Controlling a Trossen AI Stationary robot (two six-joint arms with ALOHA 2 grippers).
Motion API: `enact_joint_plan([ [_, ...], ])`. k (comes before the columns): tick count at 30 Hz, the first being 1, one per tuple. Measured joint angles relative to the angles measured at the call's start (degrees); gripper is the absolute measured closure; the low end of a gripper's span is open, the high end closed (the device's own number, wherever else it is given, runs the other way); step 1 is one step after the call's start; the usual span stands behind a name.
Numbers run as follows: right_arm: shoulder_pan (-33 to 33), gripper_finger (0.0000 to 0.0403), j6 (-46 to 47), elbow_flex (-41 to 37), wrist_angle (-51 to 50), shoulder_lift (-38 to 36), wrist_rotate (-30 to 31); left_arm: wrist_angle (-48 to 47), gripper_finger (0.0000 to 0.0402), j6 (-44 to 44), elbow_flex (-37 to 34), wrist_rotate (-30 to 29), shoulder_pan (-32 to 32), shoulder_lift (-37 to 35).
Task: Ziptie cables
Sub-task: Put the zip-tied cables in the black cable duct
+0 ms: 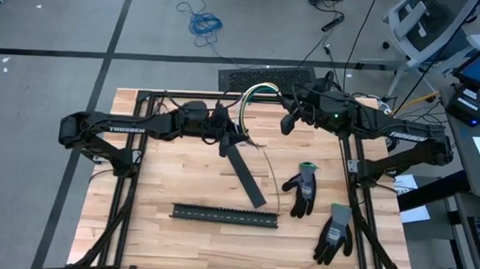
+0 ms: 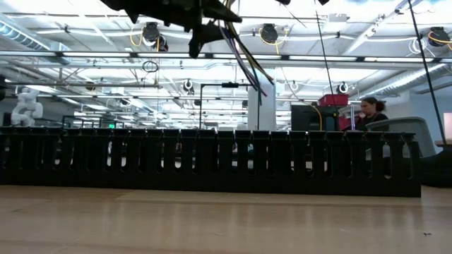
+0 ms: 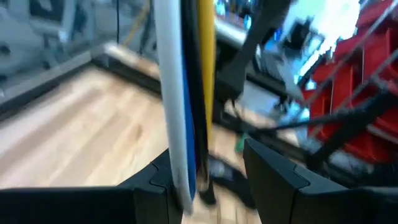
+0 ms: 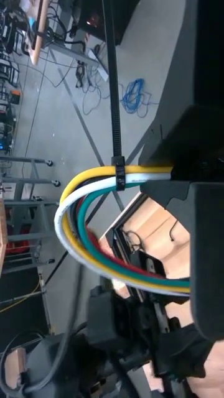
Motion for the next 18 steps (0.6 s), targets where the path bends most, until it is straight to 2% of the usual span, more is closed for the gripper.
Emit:
enact_joint_plan([
  [10,-0.41,0.0403,-0.05,0.0,1.38,-0.11,-0.06,5.23,0.0252,0.04,0.06,-2.83,-0.65,1.27],
  [18,-0.68,0.0403,-1.59,0.0,1.21,-1.34,1.92,5.93,0.0252,-0.11,0.04,1.09,-0.67,0.82],
])
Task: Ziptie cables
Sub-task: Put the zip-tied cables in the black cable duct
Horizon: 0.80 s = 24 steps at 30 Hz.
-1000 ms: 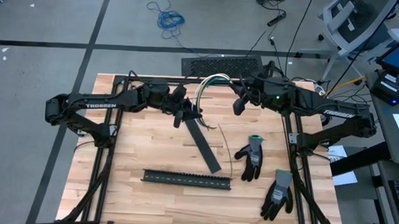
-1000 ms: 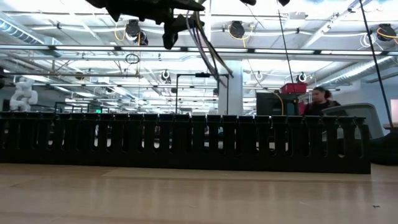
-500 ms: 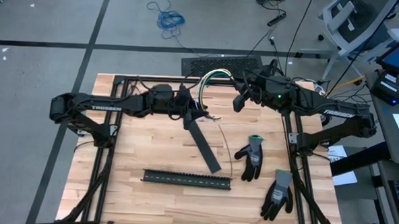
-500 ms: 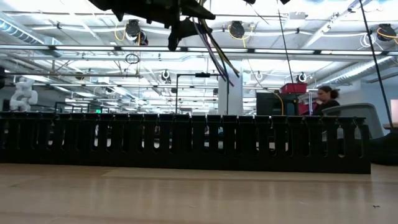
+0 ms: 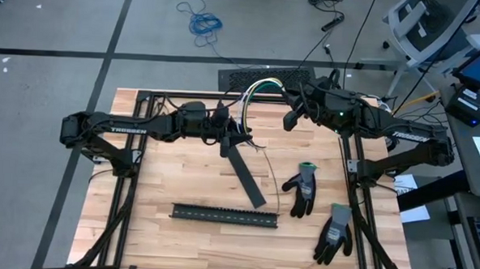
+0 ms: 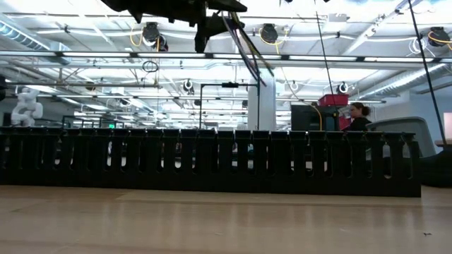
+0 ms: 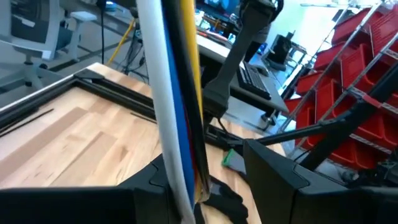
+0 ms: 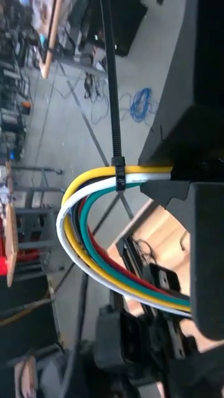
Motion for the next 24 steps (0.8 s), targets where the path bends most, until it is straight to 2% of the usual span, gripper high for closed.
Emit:
enact_joint_plan([
  [11,-0.92,0.0403,-0.58,0.0,0.56,-2.03,1.18,6.58,0.0252,-1.5,-0.02,-2.04,-0.05,0.04],
  [16,-0.91,0.0403,-0.82,0.0,0.87,-2.01,1.09,8.71,0.0252,-1.45,-0.02,-5.98,-0.82,0.92],
  [24,-0.9,0.0403,-0.88,0.0,0.93,-2.01,1.01,15.03,0.0252,-1.5,-0.02,-9.01,-2.02,3.77],
])
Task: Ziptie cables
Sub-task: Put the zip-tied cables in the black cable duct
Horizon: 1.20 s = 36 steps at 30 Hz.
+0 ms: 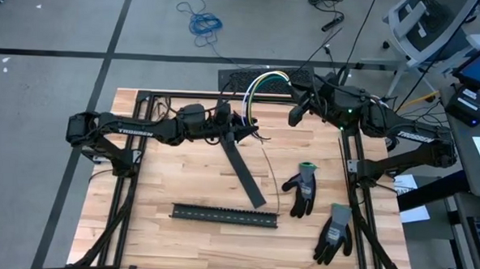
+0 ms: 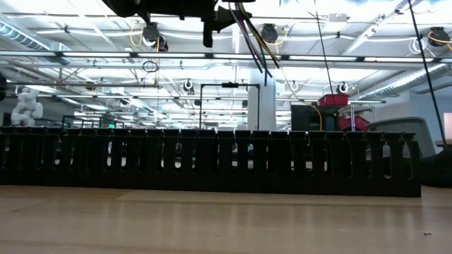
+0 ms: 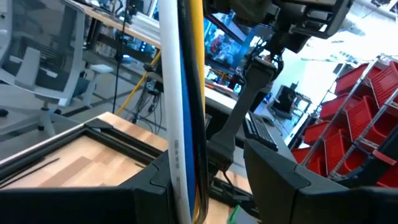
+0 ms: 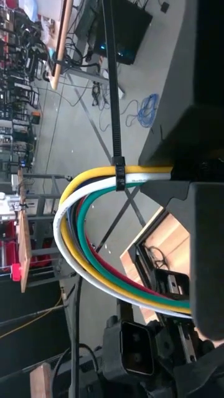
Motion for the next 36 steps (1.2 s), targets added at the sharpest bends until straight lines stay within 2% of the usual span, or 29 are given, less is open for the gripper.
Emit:
enact_joint_plan([
  [7,0.0,0.0403,-1.23,0.0,1.97,-0.14,1.45,0.78,0.0252,0.02,0.0,-0.76,-0.75,0.65],
  [12,0.0,0.0403,-1.9,0.0,4.26,-0.17,1.66,1.98,0.0252,0.05,0.0,-5.84,-0.99,0.65],
  [19,0.02,0.0403,-1.88,0.0,6.06,-0.2,1.64,5.51,0.0252,0.54,0.0,-9.3,-1.01,0.67],
  [36,0.0,0.0403,-2.06,0.0,12.54,-0.22,1.09,6.69,0.0252,1.22,0.0,-11.63,-0.99,0.67],
])
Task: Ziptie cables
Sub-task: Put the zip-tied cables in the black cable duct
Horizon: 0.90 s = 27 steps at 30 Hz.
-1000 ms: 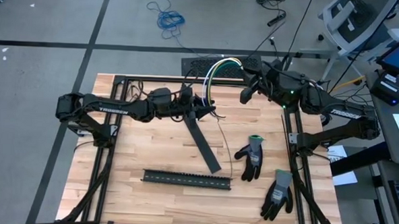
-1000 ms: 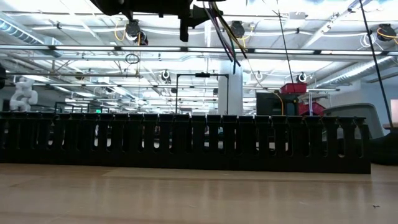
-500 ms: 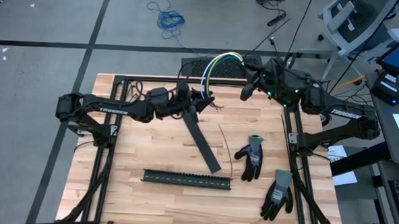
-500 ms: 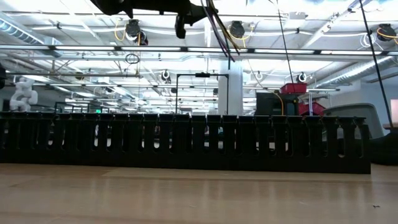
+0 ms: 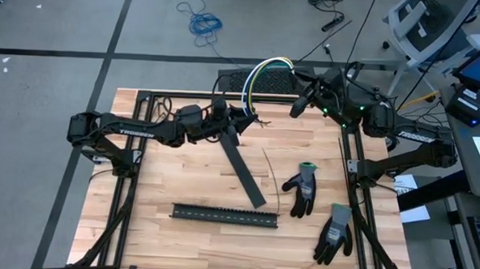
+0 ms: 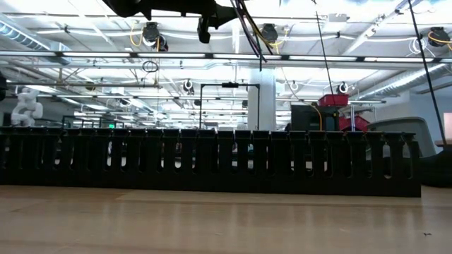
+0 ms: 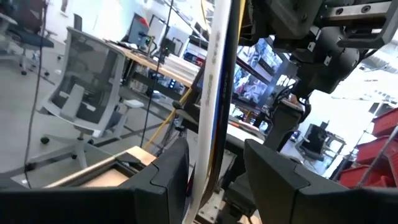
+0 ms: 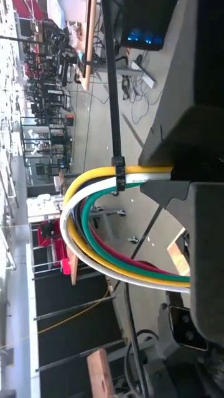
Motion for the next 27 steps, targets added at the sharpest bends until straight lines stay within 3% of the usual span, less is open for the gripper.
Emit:
enact_joint_plan([
  [16,0.02,0.0403,3.59,0.0,1.36,0.83,-1.8,2.28,0.0252,2.1,0.0,-3.31,0.0,0.02],
  [27,0.02,0.0403,2.59,0.0,4.05,1.16,-1.56,9.8,0.0252,0.47,0.02,-2.73,0.0,4.72],
])
